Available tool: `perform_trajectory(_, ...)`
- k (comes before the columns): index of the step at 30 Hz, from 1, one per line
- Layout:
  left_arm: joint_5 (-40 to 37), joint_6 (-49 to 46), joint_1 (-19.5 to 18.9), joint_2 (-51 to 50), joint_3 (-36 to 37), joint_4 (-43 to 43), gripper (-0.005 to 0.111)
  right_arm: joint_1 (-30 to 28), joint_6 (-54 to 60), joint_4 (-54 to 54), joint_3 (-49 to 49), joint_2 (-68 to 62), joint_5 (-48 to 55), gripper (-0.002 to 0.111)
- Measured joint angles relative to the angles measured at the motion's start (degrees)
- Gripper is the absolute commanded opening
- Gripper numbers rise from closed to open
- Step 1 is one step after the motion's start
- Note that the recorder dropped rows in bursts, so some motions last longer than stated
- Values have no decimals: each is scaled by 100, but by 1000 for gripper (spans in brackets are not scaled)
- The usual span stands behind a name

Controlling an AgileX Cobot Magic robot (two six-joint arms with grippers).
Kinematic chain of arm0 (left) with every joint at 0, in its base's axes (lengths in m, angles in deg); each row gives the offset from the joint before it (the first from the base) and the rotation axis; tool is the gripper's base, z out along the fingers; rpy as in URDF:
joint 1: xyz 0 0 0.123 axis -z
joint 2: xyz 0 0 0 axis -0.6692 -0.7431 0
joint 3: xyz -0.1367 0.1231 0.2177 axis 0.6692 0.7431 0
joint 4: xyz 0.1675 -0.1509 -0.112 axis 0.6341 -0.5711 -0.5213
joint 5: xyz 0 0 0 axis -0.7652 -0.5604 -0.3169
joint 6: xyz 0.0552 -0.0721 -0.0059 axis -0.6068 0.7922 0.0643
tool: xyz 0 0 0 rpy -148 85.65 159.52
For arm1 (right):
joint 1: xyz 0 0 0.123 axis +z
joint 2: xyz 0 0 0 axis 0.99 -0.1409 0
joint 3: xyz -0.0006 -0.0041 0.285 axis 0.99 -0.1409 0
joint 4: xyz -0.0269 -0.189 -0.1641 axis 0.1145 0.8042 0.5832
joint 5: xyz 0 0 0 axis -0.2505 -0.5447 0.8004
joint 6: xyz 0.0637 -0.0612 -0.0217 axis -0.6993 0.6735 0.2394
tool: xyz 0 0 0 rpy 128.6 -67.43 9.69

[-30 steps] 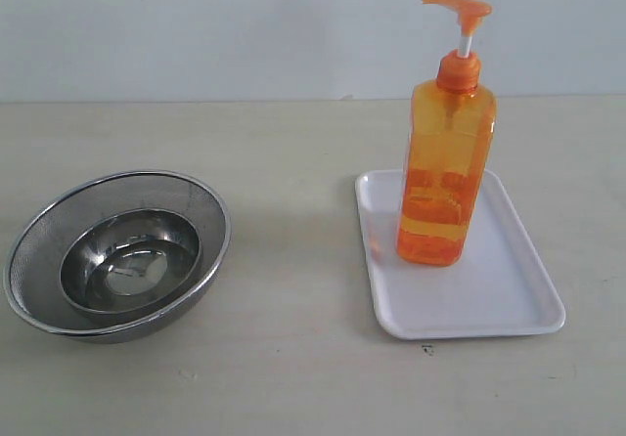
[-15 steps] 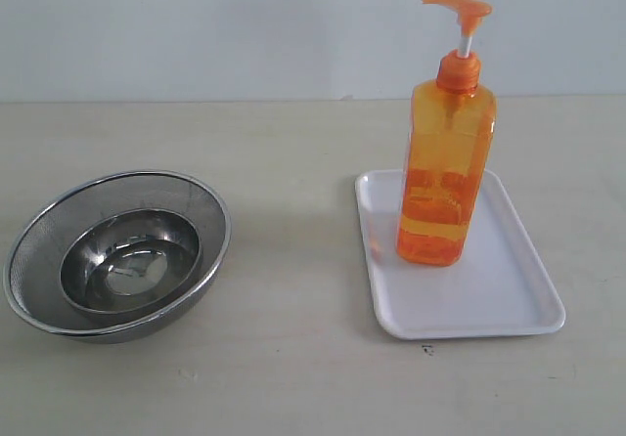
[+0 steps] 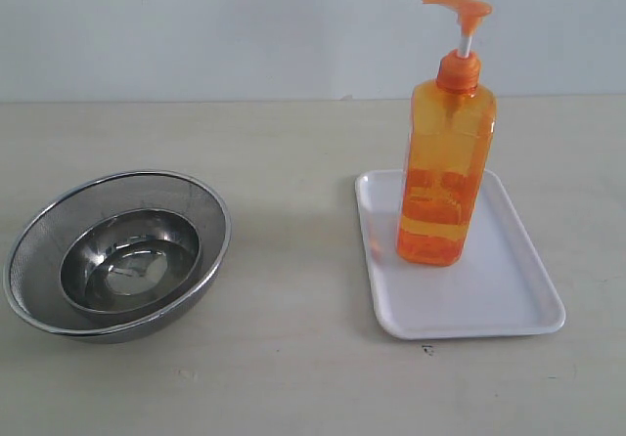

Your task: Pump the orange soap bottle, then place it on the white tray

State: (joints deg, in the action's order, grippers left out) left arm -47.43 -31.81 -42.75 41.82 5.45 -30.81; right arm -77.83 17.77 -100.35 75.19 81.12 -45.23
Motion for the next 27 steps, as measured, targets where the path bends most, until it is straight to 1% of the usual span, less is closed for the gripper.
perform_trajectory(5, 0, 0, 0, 0, 0, 0, 5, 0, 0, -454, 0, 0, -58, 3)
perform_trajectory(11, 0, 0, 0, 0, 0, 0, 5, 0, 128, -522, 68, 3, -694, 3)
perform_trajectory(13, 0, 0, 0, 0, 0, 0, 5, 0, 454, -513, 257, 12, -781, 3)
perform_trajectory(17, 0, 0, 0, 0, 0, 0, 5, 0, 1494, -486, 926, -221, -637, 3)
perform_trajectory(21, 0, 0, 0, 0, 0, 0, 5, 0, 2289, -486, 1406, -815, -389, 3)
perform_trajectory(23, 0, 0, 0, 0, 0, 0, 5, 0, 2738, -486, 1509, -1153, -321, 3)
perform_trajectory(27, 0, 0, 0, 0, 0, 0, 5, 12, 3296, -731, 1719, -1920, -86, 3)
